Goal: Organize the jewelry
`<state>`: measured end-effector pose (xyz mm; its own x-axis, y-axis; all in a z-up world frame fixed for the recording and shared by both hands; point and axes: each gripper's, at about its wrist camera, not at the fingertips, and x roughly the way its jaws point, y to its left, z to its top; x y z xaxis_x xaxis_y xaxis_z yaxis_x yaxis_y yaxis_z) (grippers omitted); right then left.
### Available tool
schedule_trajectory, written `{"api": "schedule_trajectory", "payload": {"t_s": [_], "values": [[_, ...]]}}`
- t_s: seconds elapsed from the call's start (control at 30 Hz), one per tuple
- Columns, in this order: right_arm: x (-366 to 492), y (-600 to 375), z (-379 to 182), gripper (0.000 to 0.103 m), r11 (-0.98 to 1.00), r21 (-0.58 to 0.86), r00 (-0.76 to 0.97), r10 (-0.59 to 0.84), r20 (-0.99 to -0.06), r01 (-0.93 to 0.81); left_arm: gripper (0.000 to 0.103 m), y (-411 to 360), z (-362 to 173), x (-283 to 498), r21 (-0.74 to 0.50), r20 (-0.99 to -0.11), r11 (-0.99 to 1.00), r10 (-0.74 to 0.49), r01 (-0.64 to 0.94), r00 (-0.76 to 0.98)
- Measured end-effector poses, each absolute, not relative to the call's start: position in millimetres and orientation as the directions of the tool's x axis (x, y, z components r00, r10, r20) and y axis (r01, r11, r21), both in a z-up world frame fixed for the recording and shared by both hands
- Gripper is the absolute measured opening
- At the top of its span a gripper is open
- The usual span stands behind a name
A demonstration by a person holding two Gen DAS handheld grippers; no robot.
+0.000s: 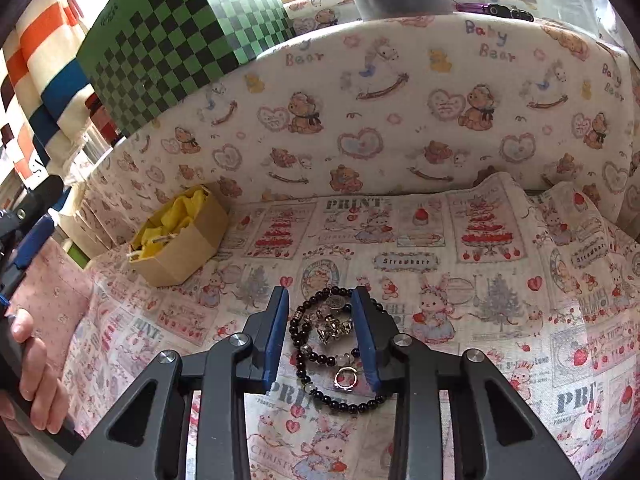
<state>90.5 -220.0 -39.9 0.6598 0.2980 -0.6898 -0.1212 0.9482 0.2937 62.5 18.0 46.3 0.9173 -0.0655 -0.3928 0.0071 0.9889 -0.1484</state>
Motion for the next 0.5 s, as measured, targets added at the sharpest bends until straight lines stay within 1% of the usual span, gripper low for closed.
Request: {"api": "schedule_trajectory", "payload": {"t_s": [0.1,0.2,0.33,0.37,0.4,0.43,0.47,0.5], "values": [[91,-214,-45,0.030,0.967,0.231,0.655,0.244,-0.716,-0.108,0.095,18,46,62,-0.144,-0.393,0.990,-0.063,0.006,0.917],[90,-210,-47,0.028,0.972,0.203,0.653,0.229,-0.722,-0.117,0.095,16,46,63,-0.126,-0.399,0.992,-0.047,-0.004,0.916],[91,-206,-50,0.016,0.977,0.176,0.647,0.211,-0.733,-0.119,0.095,16,45,63,-0.132,-0.405,0.991,-0.049,-0.006,0.913],[91,-205,-51,0.012,0.978,0.170,0.644,0.205,-0.737,-0.117,0.095,16,45,63,-0.132,-0.405,0.991,-0.048,-0.007,0.913],[92,-205,-52,0.011,0.977,0.176,0.639,0.211,-0.740,-0.118,0.095,16,45,63,-0.132,-0.404,0.991,-0.048,-0.006,0.913],[92,-207,-52,0.005,0.972,0.199,0.633,0.232,-0.739,-0.124,0.095,16,45,63,-0.132,-0.404,0.991,-0.048,-0.006,0.913],[91,-210,-50,0.002,0.964,0.236,0.630,0.261,-0.731,-0.125,0.095,16,45,63,-0.132,-0.403,0.991,-0.047,-0.007,0.914],[90,-215,-47,0.002,0.955,0.271,0.635,0.285,-0.718,-0.122,0.095,16,45,63,-0.131,-0.402,0.991,-0.047,-0.007,0.915]]}}
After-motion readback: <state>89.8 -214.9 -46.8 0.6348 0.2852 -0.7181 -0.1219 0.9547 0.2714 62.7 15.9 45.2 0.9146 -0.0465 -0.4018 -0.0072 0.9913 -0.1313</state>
